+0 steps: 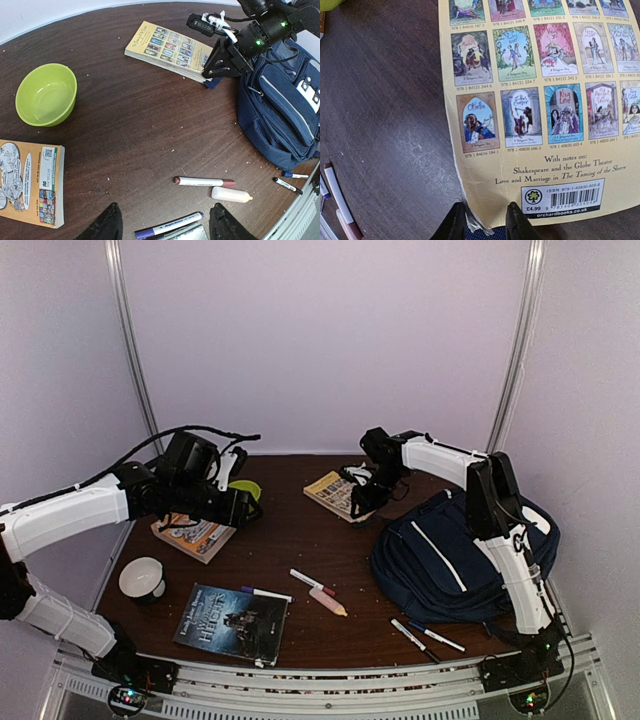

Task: Pack the student bag
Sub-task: Move the book to the center of the board.

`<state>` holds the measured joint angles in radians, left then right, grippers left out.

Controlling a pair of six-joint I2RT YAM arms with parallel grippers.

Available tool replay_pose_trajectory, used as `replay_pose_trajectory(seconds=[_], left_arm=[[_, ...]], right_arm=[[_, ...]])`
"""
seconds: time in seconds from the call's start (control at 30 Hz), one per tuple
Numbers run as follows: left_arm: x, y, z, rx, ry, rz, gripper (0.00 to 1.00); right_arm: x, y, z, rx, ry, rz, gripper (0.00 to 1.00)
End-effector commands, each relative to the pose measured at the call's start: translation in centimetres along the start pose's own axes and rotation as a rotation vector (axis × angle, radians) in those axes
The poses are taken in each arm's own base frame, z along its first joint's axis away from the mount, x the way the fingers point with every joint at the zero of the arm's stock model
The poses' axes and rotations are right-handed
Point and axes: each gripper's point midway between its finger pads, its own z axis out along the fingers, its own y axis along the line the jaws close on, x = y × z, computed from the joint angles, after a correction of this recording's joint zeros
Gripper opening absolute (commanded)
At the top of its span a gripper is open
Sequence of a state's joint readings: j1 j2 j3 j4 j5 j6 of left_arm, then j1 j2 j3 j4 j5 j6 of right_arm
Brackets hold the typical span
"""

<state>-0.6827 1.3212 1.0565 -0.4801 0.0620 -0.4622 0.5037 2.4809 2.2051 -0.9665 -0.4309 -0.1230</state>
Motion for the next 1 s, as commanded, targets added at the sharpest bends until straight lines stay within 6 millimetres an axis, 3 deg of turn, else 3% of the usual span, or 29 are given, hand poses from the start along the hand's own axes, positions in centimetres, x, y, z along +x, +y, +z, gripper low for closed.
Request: replay_pose_trajectory(seconds=[0.0, 0.13, 0.33, 0.5, 0.97], left_arm=[[-0.9, -0.3, -0.1, 0.005, -0.04, 0.021, 0.61], [-0.9, -0.3, -0.1, 0.003, -0.039, 0.024, 0.61], [-1.0, -0.3, 0.1, 0.005, -0.036, 0.022, 0.61], [-1.1, -0.6, -0.4, 0.021, -0.044, 0.021, 0.61], [-0.8, -0.1, -1.2, -0.007, -0.043, 0.011, 0.62]], right_arm=[[0.6, 1.1, -0.5, -0.059, 0.014, 0.023, 0.27], [0.7, 1.3, -0.4, -0.071, 0.017, 0.028, 0.24], [0.7, 1.3, -0.3, -0.06, 0.012, 0.033, 0.02], [0.3, 2.4, 0.0, -0.08, 0.005, 0.029, 0.0], [-1.1, 15.4, 3.6, -0.273, 0.004, -0.107, 0.0]])
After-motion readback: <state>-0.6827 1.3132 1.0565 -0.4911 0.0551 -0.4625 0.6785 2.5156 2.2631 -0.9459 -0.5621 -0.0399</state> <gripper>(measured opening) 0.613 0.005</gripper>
